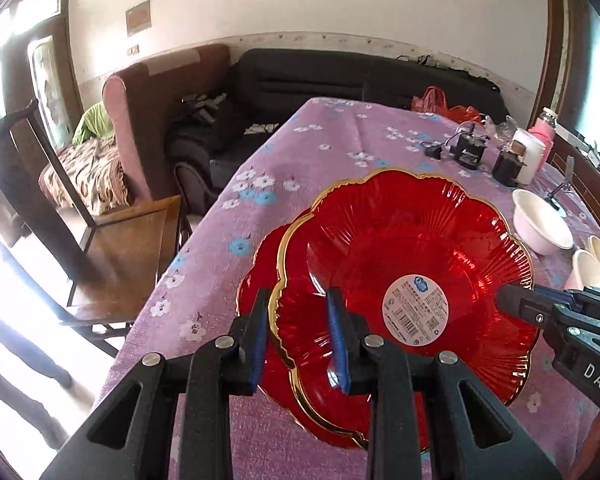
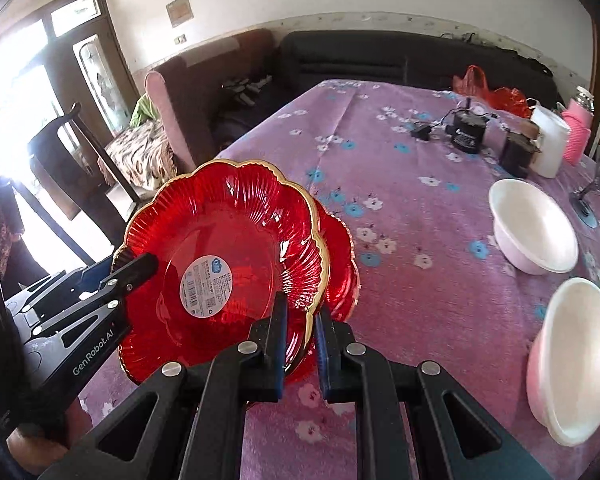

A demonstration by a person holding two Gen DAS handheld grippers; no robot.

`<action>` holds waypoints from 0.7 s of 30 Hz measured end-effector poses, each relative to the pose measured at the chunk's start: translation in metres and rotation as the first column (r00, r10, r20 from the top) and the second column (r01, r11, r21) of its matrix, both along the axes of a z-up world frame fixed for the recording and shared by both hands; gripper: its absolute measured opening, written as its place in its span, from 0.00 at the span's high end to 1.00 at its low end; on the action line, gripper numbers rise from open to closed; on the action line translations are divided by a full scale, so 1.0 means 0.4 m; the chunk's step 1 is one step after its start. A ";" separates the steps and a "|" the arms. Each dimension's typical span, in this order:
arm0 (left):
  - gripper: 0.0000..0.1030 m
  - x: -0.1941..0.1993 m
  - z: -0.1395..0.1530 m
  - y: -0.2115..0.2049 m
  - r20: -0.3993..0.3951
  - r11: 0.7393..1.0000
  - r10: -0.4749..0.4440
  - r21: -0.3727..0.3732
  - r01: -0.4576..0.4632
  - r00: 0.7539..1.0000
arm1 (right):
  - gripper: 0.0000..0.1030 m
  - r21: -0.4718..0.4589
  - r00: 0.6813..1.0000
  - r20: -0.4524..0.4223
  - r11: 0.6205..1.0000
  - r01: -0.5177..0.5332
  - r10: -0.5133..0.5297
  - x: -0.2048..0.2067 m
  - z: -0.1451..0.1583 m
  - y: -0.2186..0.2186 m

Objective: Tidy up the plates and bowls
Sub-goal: 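Lift the small red plate and set it onto the wedding plate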

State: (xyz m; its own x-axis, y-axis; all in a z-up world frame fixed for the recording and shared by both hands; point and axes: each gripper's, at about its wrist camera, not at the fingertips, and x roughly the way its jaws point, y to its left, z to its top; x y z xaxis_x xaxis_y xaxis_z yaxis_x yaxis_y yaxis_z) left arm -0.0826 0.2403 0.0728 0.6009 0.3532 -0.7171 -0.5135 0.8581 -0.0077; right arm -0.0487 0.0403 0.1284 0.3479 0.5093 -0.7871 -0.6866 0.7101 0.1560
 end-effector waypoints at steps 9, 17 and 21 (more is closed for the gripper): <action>0.75 0.038 -0.050 0.026 -0.052 1.000 0.013 -0.027 -0.015 0.999 | 0.85 -0.040 0.999 -0.041 0.999 -0.006 0.004 0.044 -0.057 0.038; 0.75 0.043 -0.060 0.029 -0.069 1.000 0.015 -0.024 -0.017 0.997 | 0.82 -0.058 0.998 -0.064 0.998 -0.012 0.008 0.061 -0.095 0.058; 0.72 0.043 -0.059 0.033 -0.070 0.999 0.017 -0.029 -0.019 0.997 | 0.80 -0.068 0.999 -0.050 0.998 -0.016 0.013 0.063 -0.100 0.065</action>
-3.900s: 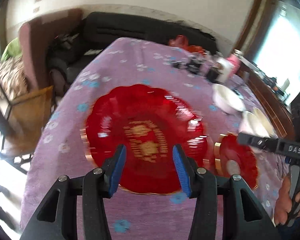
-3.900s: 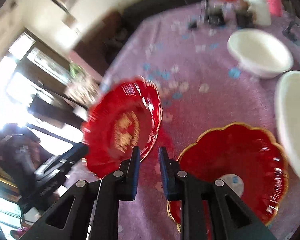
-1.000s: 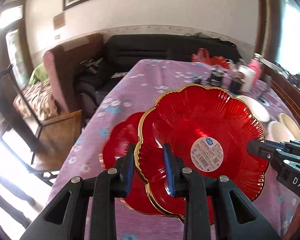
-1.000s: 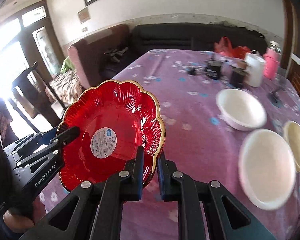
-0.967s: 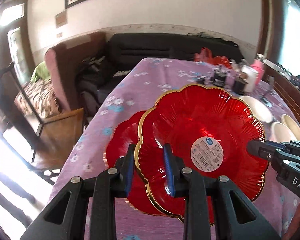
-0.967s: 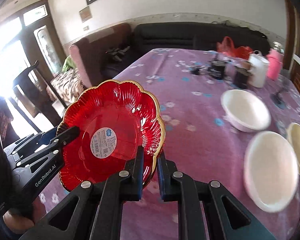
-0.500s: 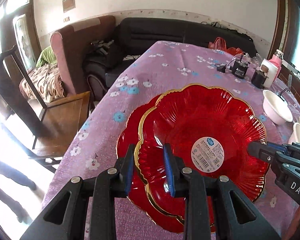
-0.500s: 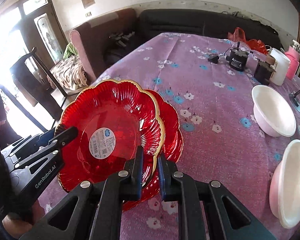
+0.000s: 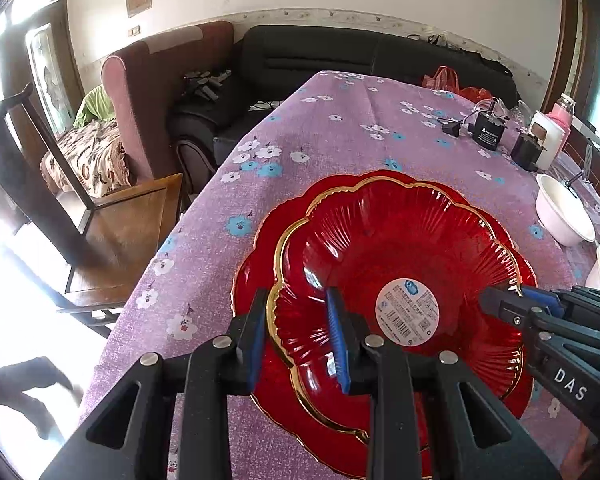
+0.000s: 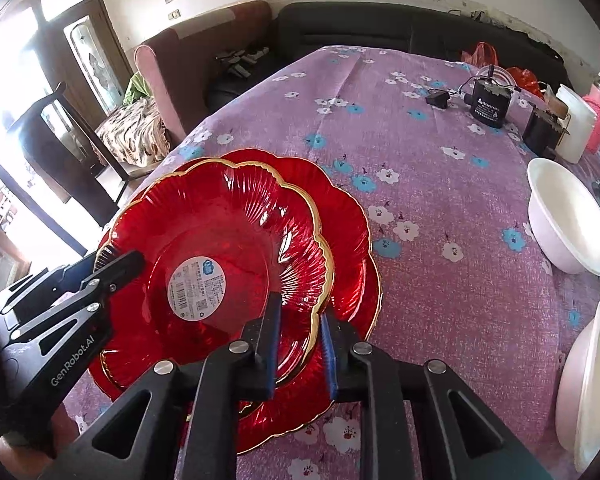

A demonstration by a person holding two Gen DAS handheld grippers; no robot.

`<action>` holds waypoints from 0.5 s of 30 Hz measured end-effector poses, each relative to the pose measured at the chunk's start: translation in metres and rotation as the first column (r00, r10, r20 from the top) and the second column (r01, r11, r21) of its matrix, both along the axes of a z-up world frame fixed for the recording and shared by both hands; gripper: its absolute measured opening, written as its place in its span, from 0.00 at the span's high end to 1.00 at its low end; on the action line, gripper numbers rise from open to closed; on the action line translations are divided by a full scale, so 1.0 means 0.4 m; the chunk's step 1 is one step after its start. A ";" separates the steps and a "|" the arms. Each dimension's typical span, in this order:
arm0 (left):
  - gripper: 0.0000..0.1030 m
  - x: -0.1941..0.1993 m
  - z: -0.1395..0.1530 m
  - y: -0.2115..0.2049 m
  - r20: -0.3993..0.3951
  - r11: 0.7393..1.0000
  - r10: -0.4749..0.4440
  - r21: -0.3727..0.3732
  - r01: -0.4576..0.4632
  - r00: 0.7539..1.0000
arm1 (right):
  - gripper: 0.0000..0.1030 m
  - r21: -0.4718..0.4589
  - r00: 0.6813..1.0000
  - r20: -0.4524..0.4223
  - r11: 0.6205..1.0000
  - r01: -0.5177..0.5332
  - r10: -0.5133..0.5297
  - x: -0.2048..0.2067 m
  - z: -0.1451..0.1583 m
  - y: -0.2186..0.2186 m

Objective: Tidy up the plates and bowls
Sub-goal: 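Lift the small red plate and set it onto the wedding plate, then open the left tool and withdraw it from the stacked red plates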

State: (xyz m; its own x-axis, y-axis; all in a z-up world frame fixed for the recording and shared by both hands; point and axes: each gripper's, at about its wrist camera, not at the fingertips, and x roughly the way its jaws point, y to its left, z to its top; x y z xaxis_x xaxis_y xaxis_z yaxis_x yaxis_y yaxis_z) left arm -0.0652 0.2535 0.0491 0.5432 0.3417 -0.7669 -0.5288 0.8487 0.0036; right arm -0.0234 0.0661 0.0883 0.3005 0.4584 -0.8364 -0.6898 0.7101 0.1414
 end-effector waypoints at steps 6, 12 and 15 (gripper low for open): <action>0.62 -0.005 0.012 -0.009 0.016 1.000 -0.010 0.012 0.010 1.000 | 0.78 -0.011 1.000 0.021 1.000 -0.001 0.001 -0.007 -0.004 0.007; 0.61 -0.017 0.025 -0.013 0.029 1.000 -0.012 0.013 0.011 1.000 | 0.78 0.001 1.000 0.018 1.000 0.010 -0.010 -0.008 0.005 -0.003; 0.61 -0.024 0.036 -0.017 0.044 1.000 -0.010 0.011 0.010 0.999 | 0.78 0.014 1.000 0.021 1.000 0.019 -0.019 -0.009 0.018 -0.016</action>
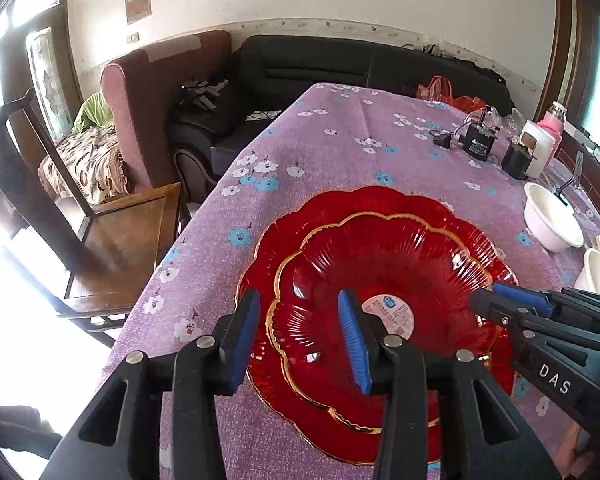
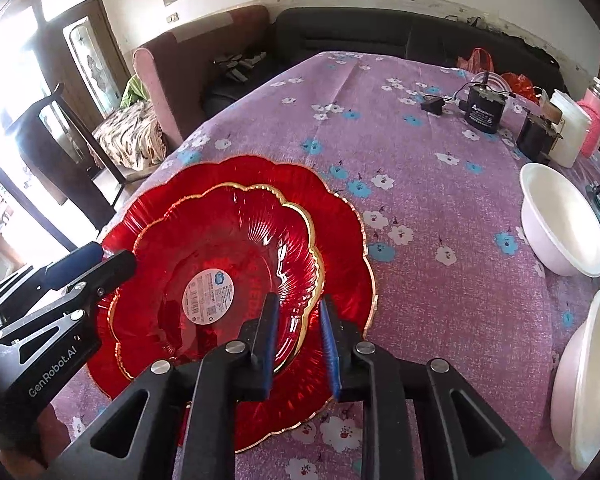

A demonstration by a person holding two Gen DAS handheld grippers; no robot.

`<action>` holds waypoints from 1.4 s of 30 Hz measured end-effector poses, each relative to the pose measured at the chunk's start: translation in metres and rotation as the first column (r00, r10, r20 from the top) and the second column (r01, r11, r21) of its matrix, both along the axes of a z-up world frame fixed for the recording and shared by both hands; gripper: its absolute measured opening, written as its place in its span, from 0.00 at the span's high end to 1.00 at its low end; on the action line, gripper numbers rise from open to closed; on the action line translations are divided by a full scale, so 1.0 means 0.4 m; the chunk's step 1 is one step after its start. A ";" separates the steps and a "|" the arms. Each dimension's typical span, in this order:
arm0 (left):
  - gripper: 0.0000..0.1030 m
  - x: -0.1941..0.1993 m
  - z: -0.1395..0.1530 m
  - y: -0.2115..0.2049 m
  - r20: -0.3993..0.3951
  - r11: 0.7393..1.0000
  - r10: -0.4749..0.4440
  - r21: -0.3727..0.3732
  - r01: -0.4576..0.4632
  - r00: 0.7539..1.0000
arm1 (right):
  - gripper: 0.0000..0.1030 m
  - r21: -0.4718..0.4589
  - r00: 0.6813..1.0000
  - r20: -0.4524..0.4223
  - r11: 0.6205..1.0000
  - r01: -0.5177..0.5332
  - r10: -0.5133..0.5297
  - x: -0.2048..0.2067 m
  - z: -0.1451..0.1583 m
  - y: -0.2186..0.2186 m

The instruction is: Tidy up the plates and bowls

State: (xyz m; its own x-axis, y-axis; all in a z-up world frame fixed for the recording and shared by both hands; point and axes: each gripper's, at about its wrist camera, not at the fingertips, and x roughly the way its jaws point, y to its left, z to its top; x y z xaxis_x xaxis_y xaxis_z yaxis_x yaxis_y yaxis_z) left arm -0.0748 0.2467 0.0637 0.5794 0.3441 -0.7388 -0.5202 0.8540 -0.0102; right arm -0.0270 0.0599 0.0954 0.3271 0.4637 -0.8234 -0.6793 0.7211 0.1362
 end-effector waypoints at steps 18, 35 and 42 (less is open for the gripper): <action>0.48 0.014 0.017 -0.287 0.023 0.964 -0.259 0.075 0.256 0.966 | 0.78 0.189 0.989 -0.051 0.971 0.148 -0.140 0.037 0.087 -0.242; 0.27 0.078 -0.129 -0.542 -0.166 0.815 -0.575 -0.029 0.579 0.801 | 0.55 0.278 0.932 -0.110 0.889 0.363 -0.346 0.122 0.115 -0.545; 0.18 0.089 -0.134 -0.525 -0.164 0.830 -0.557 -0.064 0.554 0.814 | 0.55 0.245 0.889 -0.193 0.856 0.454 -0.416 0.246 0.112 -0.627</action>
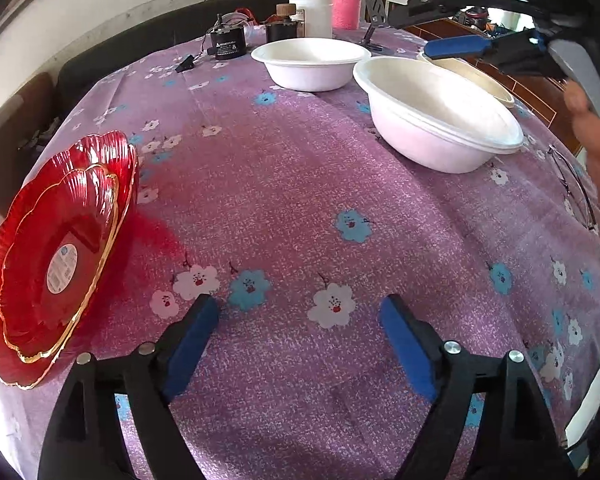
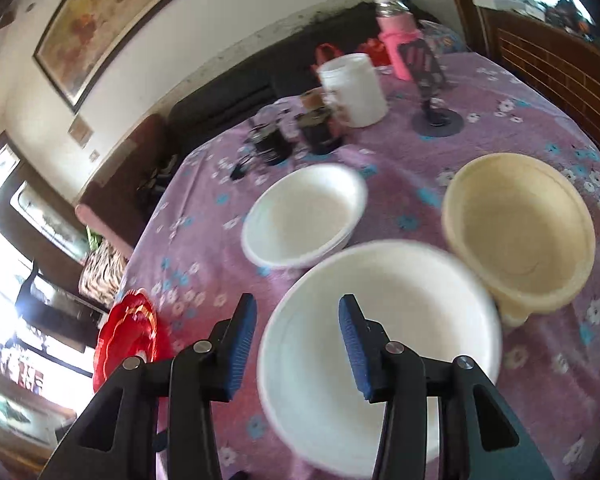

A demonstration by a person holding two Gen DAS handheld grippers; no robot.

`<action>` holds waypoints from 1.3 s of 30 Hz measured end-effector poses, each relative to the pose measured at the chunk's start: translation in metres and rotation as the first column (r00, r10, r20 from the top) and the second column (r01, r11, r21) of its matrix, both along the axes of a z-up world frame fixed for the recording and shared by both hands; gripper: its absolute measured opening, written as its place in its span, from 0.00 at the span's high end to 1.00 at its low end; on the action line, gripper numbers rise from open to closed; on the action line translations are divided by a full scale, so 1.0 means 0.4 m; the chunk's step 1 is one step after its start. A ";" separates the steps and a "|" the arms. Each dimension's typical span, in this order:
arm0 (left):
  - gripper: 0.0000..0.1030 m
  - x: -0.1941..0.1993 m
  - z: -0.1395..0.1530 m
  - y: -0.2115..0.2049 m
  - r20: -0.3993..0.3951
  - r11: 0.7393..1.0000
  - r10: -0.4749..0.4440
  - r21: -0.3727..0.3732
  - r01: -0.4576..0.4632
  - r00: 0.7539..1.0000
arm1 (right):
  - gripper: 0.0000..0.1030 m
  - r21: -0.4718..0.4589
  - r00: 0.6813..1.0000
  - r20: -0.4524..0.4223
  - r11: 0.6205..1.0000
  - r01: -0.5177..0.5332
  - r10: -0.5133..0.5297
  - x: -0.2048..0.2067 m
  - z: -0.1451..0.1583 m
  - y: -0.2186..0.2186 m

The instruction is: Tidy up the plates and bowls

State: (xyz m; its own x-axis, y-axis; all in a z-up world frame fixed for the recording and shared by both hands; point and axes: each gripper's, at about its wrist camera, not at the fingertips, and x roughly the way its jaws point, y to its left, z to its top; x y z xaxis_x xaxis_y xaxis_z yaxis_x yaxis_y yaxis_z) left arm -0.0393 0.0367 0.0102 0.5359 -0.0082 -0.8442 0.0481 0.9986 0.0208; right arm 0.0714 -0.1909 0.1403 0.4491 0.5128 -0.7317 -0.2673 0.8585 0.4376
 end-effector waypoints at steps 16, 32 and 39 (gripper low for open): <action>0.18 -0.006 0.000 -0.004 0.000 1.000 0.002 -0.003 -0.002 1.000 | 0.71 -0.063 0.979 -0.202 0.998 0.026 -0.038 0.294 -0.099 0.047; 0.18 -0.021 0.066 0.116 0.047 0.986 0.112 -0.130 -0.105 0.993 | 0.91 -0.056 0.966 -0.195 0.981 -0.186 0.172 0.097 -0.062 0.163; 0.18 -0.049 0.096 0.140 0.052 0.977 0.114 -0.185 -0.103 0.992 | 0.92 0.014 0.957 -0.138 0.967 -0.256 0.255 -0.059 -0.004 0.109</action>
State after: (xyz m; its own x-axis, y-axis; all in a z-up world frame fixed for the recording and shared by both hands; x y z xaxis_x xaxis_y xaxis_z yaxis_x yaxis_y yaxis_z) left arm -0.0590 0.0929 0.0485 0.5931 -0.0971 -0.7992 -0.0566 0.9852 -0.1617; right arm 0.0476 -0.1474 0.1386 0.1983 0.5940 -0.7796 -0.4152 0.7715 0.4822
